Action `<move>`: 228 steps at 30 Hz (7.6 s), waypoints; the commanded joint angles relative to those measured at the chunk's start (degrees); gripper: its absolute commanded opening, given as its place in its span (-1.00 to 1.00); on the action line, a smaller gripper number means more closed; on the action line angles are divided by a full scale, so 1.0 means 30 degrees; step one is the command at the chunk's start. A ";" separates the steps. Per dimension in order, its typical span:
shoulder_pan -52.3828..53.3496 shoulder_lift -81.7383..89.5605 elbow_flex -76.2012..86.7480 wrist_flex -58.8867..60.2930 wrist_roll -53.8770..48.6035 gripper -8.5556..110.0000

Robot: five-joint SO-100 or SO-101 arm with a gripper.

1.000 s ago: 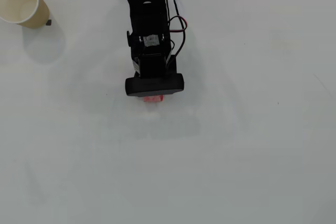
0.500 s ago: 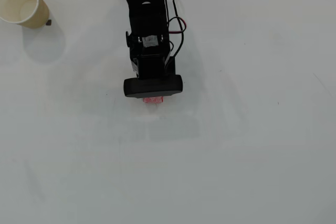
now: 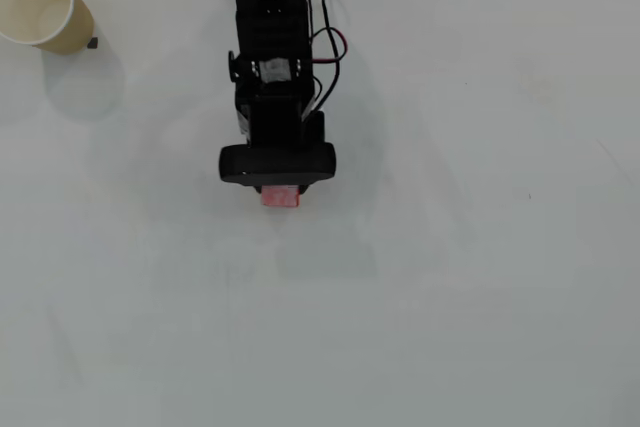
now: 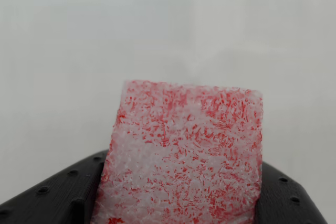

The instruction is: Pick up the cube and drop it in the cup.

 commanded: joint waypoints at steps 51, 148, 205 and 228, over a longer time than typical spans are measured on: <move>2.0596 1.9893 0.6270 0.1113 0.0000 -0.69; 2.2295 1.0225 -0.3750 0.9580 0.0088 -0.44; 1.6260 1.3975 -0.1846 0.8057 0.0029 -0.86; 0.3398 2.3467 0.9141 0.9873 0.0000 -0.86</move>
